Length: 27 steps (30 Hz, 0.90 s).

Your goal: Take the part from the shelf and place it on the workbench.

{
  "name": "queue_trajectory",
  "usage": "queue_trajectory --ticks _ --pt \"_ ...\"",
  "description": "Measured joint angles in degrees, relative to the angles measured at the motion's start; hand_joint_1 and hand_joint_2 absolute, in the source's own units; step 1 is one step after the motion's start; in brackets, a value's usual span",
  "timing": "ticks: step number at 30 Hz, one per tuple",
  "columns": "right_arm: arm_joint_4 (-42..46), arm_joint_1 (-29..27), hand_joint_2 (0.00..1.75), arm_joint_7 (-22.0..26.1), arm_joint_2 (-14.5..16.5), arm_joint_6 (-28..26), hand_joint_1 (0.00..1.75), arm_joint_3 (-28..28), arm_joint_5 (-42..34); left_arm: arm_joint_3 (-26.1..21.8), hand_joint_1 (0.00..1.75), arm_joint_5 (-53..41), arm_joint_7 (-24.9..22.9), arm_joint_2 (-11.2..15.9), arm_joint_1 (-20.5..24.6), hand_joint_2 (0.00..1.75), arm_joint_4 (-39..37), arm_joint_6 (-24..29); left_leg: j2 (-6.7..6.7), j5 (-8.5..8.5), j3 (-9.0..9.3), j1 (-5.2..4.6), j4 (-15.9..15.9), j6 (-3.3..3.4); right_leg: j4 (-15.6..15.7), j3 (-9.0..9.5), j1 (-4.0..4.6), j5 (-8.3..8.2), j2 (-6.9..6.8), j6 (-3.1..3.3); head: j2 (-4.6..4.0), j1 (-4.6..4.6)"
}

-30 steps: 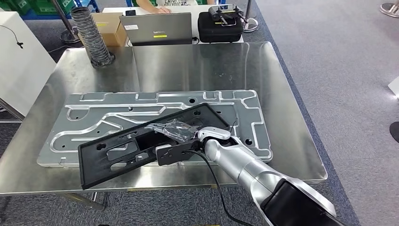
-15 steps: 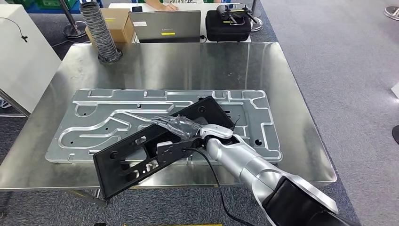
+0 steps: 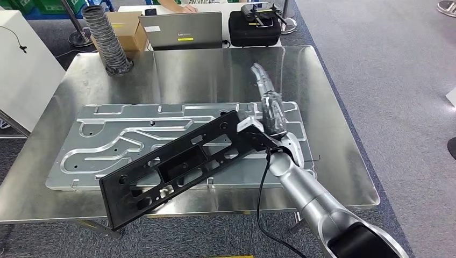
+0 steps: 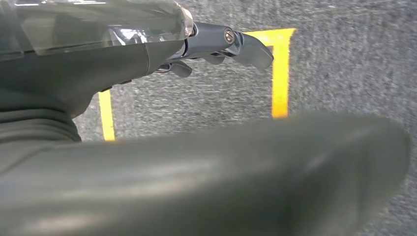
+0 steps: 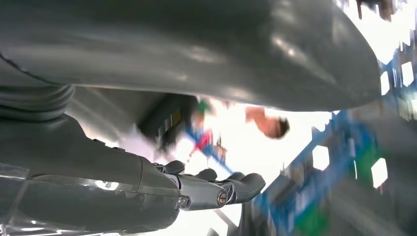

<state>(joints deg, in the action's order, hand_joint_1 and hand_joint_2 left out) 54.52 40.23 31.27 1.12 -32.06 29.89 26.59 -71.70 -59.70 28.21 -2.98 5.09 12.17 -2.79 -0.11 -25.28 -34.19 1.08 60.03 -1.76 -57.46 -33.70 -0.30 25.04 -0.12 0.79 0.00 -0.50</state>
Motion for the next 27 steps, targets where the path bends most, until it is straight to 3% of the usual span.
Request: queue_trajectory --ticks 1,5,7,9,10,11,12,14,16,19,21,25,26,27 --pt "2.56 -1.38 0.0 0.21 -0.56 -0.8 0.0 -1.75 0.19 -0.05 0.0 0.06 0.1 0.0 0.04 0.0 0.0 -0.1 -0.05 0.25 0.84 -0.1 -1.77 0.31 -0.1 -0.08 0.06 0.04 0.06 -0.32 0.0 0.0" --pt "9.62 -4.92 0.0 0.34 -2.26 -1.16 0.0 -6.48 0.73 -0.25 0.0 0.14 0.19 -0.06 -0.05 0.0 0.0 -0.31 -0.12 0.26 1.11 -0.21 -2.65 1.98 -0.95 -0.49 -0.09 0.76 0.1 -1.67 0.0 0.11" --pt "11.63 -5.71 0.0 0.33 -2.81 -1.09 0.0 -7.72 0.79 -0.28 0.0 0.14 0.21 -0.1 0.07 0.0 0.01 -0.34 -0.01 0.49 1.17 -0.11 -2.94 2.63 -5.79 -2.66 -0.28 3.73 0.12 -2.18 0.0 0.3" --pt "12.82 -6.58 0.0 0.36 -3.22 -1.12 0.0 -8.53 0.79 -0.32 0.0 0.15 0.22 -0.1 0.17 0.0 0.02 -0.34 0.02 0.51 1.05 -0.2 -2.92 2.89 -13.93 -6.49 -0.36 7.34 0.12 -2.5 0.0 0.4" --pt "13.3 -7.16 0.0 0.56 -3.4 -1.43 0.0 -8.87 0.65 -0.33 0.0 0.17 0.23 -0.1 0.18 0.0 0.01 -0.34 0.01 0.51 1.04 -0.24 -2.89 2.92 -16.75 -7.83 -0.41 8.1 0.12 -2.57 0.0 0.39" --pt "14.03 -7.95 0.0 1.15 -3.57 -2.26 0.0 -9.35 0.23 -0.36 0.0 0.24 0.23 -0.1 0.17 0.0 0.01 -0.35 -0.02 0.49 1.06 -0.26 -2.85 2.94 -17.3 -8.08 -0.43 7.7 0.12 -2.56 0.0 0.4" --pt "15.46 -9.02 0.0 2.22 -3.71 -3.52 0.0 -10.25 -0.48 -0.4 0.0 0.37 0.23 -0.13 0.16 0.0 0.01 -0.36 -0.1 0.45 1.13 -0.28 -2.82 2.94 -15.47 -7.16 -0.44 6.3 0.11 -2.47 0.0 0.4" --pt "20.57 -12.57 0.0 5.42 -3.97 -6.33 0.0 -13.59 -2.9 -0.57 0.0 0.72 0.24 -0.26 0.1 0.0 0.0 -0.34 -0.48 0.27 1.35 -0.36 -2.69 2.79 -7.17 -2.91 -0.37 2.55 0.05 -2.05 0.0 0.41" --pt "28.36 -17.57 0.0 7.78 -4.44 -7.61 0.0 -18.77 -5.98 -0.93 0.0 1.02 0.3 -0.39 -0.12 0.0 0.0 -0.27 -1.03 0.03 1.39 -0.54 -2.45 2.37 -1.28 0.01 -0.12 0.85 -0.05 -1.6 0.0 0.38" --pt "41.44 -26.3 0.0 8.55 -5.13 -7.87 0.0 -26.81 -9.51 -1.43 0.0 1.36 0.54 -0.4 -0.93 0.0 0.01 -0.07 -1.22 -0.19 1.36 -0.57 -2.36 1.6 -0.28 0.42 -0.04 0.69 -0.17 -0.93 0.0 0.37" --pt "48.76 -31.43 0.0 8.64 -5.23 -7.85 0.0 -30.62 -10.33 -1.7 0.0 1.53 0.77 -0.37 -1.22 0.0 0.02 0.03 -0.78 -2.05 0.88 -0.6 -0.69 1.09 0.11 0.46 -0.36 0.39 -0.25 -0.27 0.0 0.22" --pt "57.55 -39.16 0.0 8.69 -4.87 -7.82 0.0 -34.49 -10.01 -2.24 0.0 1.55 1.1 -0.36 -1.16 0.0 0.02 0.05 -0.28 -9.92 -3.69 -0.36 12.81 0.41 0.24 0.13 -0.35 0.05 -0.36 0.39 0.0 -0.01" --pt "58.91 -40.59 0.0 8.68 -4.7 -7.82 0.0 -35.02 -9.78 -2.41 0.0 1.56 1.1 -0.33 -1.16 0.0 0.02 0.06 -0.28 -10.36 -3.96 -0.36 14.38 0.34 0.2 -0.03 -0.33 -0.07 -0.35 0.43 0.0 -0.02" --pt "60.04 -41.87 0.0 8.68 -4.45 -7.82 0.0 -35.46 -9.6 -2.54 0.0 1.56 1.1 -0.27 -1.13 0.0 0.02 0.06 -0.27 -9.63 -3.1 -0.36 13.5 0.36 0.13 -0.18 -0.33 -0.19 -0.29 0.4 0.0 -0.04"
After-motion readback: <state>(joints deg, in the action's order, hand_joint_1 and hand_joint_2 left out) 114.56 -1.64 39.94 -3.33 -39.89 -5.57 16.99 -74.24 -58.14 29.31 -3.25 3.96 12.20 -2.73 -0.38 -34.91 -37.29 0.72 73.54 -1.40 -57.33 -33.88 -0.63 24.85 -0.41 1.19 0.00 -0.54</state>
